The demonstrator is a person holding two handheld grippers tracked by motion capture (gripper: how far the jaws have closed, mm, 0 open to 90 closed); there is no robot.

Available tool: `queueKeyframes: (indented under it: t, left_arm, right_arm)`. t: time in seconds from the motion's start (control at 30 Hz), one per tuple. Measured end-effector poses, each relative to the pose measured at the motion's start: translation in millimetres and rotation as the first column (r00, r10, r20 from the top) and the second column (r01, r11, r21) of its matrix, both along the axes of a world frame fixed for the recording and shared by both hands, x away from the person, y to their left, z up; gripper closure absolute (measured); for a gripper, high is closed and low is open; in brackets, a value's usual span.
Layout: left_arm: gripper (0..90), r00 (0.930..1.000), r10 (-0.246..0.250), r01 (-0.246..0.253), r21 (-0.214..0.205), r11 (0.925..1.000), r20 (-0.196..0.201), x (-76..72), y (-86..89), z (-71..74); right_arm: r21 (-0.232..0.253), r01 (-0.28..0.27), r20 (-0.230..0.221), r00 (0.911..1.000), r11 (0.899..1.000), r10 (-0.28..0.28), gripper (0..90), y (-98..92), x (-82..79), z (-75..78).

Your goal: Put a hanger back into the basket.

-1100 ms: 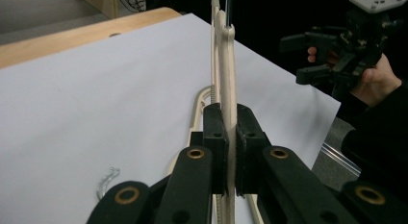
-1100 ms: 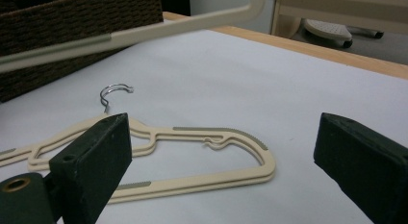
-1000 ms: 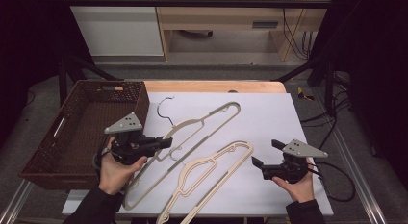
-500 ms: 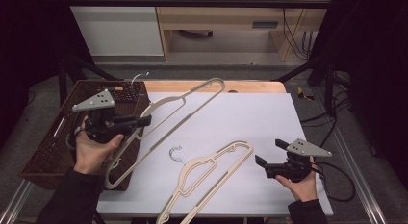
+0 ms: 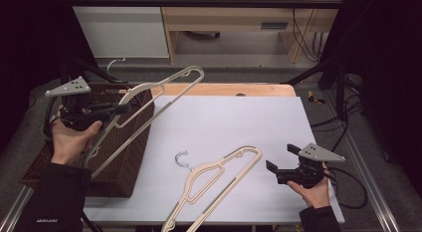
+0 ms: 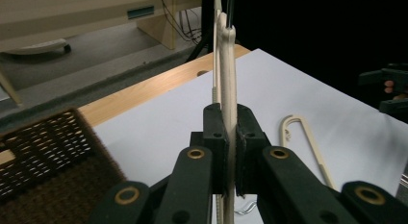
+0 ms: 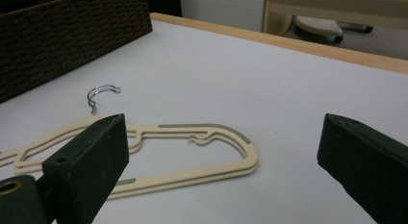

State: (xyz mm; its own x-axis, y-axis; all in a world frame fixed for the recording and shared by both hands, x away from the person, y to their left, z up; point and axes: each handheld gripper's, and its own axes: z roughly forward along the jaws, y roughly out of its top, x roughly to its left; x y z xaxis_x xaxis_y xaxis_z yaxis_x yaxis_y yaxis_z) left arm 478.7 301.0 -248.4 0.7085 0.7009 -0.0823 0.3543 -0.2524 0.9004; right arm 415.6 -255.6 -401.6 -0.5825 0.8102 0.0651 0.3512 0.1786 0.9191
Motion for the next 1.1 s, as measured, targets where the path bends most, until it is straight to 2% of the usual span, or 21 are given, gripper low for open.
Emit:
queueKeyframes:
  t: [0.1,0.33,0.6,0.7,0.8,1.0,1.07,1.1]
  left_arm:
    - [85.7,0.9996,0.027,-0.027,0.001,0.9996,-0.001,3.3,13.5,-0.5]
    - [85.7,0.9964,0.085,-0.085,0.043,0.9955,0.005,10.2,45.8,-6.9]
    - [85.7,0.9851,0.171,-0.17,0.042,0.9845,-0.019,16.3,83.5,-21.0]
    - [85.7,0.9796,0.2,-0.198,0.054,0.9787,-0.025,17.7,97.0,-24.8]
    - [85.7,0.9758,0.217,-0.215,0.07,0.9741,-0.026,18.4,106.4,-28.3]
    - [85.7,0.9728,0.228,-0.224,0.087,0.9707,-0.041,22.3,119.9,-37.3]
    - [85.6,0.974,0.224,-0.22,0.085,0.9718,-0.036,23.7,121.4,-37.7]
    - [85.6,0.9751,0.219,-0.214,0.098,0.9719,-0.037,25.0,121.3,-38.0]
  right_arm:
    - [-0.004,0.002,-0.002,1.0,1.0,-0.002,4.0,0.2,0.1,-0.3]
    - [-0.014,0.001,-0.006,1.0,1.0,-0.001,4.0,1.6,0.9,-1.4]
    - [-0.015,-0.003,-0.011,0.9999,1.0,0.003,4.1,1.7,1.1,-1.6]
    - [-0.021,0.001,-0.01,0.9999,1.0,-0.001,4.1,2.3,1.6,-2.2]
    - [-0.024,0.0,-0.012,0.9999,1.0,0.0,4.2,2.7,1.8,-2.6]
    - [-0.03,0.001,-0.015,0.9999,1.0,-0.001,4.4,3.6,2.1,-3.3]
    - [-0.034,0.003,-0.014,0.9999,0.999,-0.003,4.4,3.4,2.2,-3.3]
    - [-0.034,0.004,-0.014,0.9999,0.999,-0.005,4.4,3.4,2.2,-3.3]
